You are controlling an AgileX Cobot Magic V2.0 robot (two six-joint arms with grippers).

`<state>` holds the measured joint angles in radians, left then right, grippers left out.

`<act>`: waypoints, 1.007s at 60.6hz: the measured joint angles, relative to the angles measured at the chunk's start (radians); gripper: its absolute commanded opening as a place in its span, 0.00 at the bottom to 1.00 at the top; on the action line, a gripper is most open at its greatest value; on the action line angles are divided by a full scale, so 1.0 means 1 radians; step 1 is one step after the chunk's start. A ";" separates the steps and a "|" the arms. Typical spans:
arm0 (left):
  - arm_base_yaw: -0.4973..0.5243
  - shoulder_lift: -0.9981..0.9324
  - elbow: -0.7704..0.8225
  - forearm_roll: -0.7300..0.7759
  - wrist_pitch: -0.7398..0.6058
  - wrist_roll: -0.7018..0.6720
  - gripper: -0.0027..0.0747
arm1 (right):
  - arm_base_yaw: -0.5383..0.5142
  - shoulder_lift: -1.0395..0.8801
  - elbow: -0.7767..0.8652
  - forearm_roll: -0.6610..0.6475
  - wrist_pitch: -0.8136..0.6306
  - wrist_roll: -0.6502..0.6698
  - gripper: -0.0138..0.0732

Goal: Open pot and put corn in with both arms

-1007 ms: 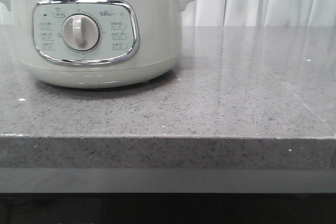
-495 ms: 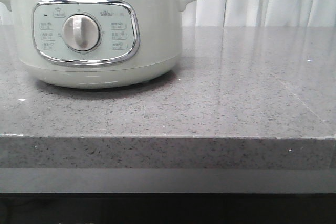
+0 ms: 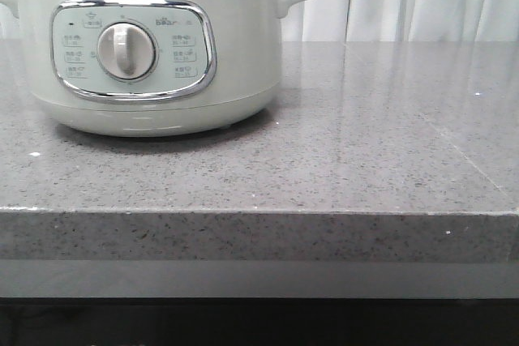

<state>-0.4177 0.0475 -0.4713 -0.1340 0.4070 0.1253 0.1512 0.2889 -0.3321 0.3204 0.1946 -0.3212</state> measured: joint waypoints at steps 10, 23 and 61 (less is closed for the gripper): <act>0.000 -0.034 0.030 0.000 -0.007 0.000 0.01 | 0.000 0.000 0.000 0.000 0.000 0.000 0.08; 0.000 -0.034 0.064 0.000 -0.007 0.000 0.01 | 0.000 0.000 0.000 0.000 0.000 0.000 0.08; 0.157 -0.034 0.213 0.056 -0.013 0.000 0.01 | 0.000 0.000 0.000 0.000 0.000 -0.001 0.08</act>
<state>-0.2604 0.0138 -0.2581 -0.0784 0.3937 0.1253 0.1512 0.2889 -0.3321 0.3204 0.1946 -0.3219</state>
